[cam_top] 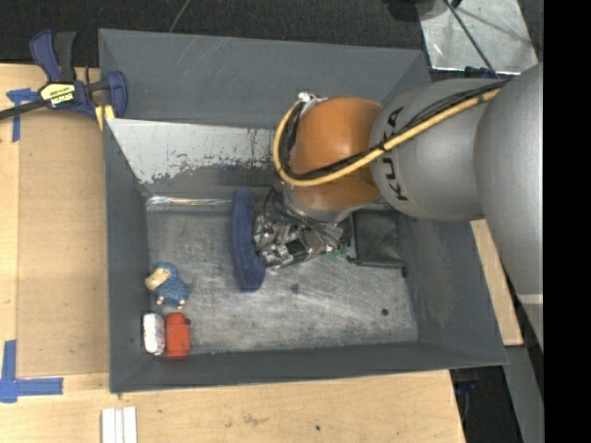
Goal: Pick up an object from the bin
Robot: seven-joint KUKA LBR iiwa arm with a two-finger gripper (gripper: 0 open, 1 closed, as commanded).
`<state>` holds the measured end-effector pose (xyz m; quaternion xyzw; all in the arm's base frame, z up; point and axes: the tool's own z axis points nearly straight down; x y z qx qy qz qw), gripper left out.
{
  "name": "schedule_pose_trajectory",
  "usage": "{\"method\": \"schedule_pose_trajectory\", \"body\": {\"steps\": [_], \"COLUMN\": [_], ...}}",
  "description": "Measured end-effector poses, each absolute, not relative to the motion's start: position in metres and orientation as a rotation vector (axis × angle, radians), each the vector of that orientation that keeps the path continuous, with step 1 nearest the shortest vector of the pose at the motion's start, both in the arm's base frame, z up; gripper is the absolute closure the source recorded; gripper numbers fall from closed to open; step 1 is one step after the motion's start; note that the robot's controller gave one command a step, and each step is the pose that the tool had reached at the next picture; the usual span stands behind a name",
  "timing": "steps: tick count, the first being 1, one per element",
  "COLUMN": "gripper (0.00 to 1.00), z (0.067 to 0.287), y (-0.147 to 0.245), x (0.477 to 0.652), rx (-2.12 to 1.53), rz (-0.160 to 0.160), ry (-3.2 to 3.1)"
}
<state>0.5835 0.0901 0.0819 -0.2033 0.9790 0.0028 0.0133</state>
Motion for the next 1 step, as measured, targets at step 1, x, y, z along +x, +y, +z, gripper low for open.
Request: {"method": "schedule_pose_trajectory", "body": {"steps": [1], "gripper": [0.00], "z": [0.0818], "y": [0.0901], "x": [0.5834], "rx": [-0.633], "rz": [0.009], "ry": [3.050]}}
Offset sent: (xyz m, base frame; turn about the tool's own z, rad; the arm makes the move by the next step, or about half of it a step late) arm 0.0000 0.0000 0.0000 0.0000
